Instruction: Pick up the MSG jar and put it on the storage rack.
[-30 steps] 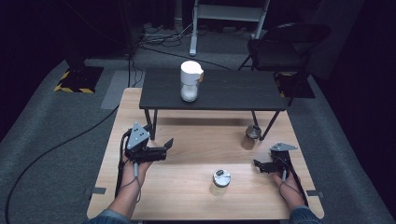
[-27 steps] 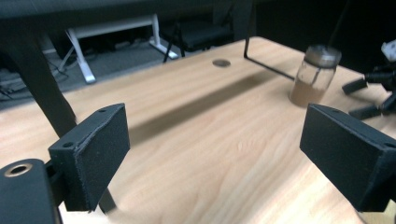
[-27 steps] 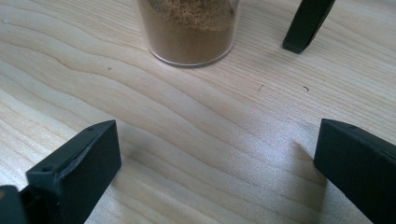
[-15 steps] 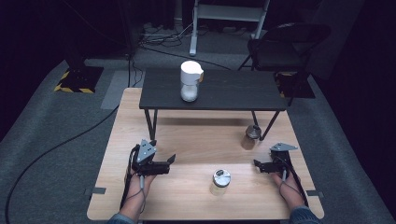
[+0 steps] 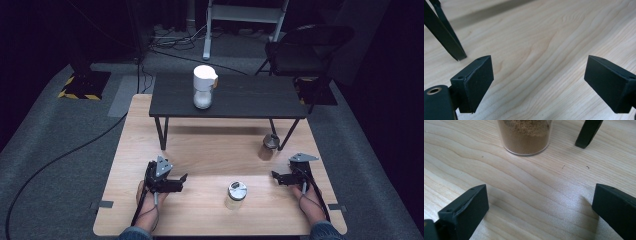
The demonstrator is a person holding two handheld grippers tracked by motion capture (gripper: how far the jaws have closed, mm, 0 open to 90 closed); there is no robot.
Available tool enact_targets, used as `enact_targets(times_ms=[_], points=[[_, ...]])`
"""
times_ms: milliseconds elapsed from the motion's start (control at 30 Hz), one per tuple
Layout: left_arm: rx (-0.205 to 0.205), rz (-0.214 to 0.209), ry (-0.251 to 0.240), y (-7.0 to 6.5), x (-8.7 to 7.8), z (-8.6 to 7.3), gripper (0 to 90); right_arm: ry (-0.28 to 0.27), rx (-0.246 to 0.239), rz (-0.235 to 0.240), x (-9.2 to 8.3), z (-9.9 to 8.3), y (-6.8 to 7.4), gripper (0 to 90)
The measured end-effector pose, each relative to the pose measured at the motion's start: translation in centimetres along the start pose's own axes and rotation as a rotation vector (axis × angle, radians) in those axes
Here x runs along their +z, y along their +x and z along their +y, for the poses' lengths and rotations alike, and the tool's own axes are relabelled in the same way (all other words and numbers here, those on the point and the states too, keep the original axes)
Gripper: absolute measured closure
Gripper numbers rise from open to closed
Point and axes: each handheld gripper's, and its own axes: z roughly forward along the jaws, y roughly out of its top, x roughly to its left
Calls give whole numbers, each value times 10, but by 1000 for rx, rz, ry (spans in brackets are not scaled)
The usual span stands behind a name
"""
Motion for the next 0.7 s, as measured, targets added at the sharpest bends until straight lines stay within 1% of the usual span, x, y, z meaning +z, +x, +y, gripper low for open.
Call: enact_targets(times_ms=[33, 100, 233, 300, 400, 467, 500, 533, 567, 600, 633, 700], points=[[-8, -1, 13, 1, 2, 0, 88, 0, 0, 0, 0, 0, 0, 2], [-11, 4, 31, 1, 4, 0, 88, 0, 0, 0, 0, 0, 0, 2], [-24, 10, 46, 3, 8, -2, 88, 0, 0, 0, 0, 0, 0, 2], [-37, 5, 62, 5, 10, -1, 86, 0, 0, 0, 0, 0, 0, 2], [-27, 13, 77, 4, 12, 1, 83, 0, 0, 0, 0, 0, 0, 2], [-21, 21, 106, 3, 13, 6, 84, 0, 0, 0, 0, 0, 0, 2], [-19, 24, 127, 2, 15, 9, 85, 0, 0, 0, 0, 0, 0, 2], [-12, 30, 160, 1, 17, 13, 84, 0, 0, 0, 0, 0, 0, 2], [-26, 26, 166, 2, 18, 14, 78, 0, 0, 0, 0, 0, 0, 2], [-51, 18, 174, 5, 19, 15, 71, 0, 0, 0, 0, 0, 0, 2], [-58, 22, 173, 5, 19, 15, 63, 0, 0, 0, 0, 0, 0, 2], [-56, 23, 174, 5, 19, 15, 63, 0, 0, 0, 0, 0, 0, 2]])
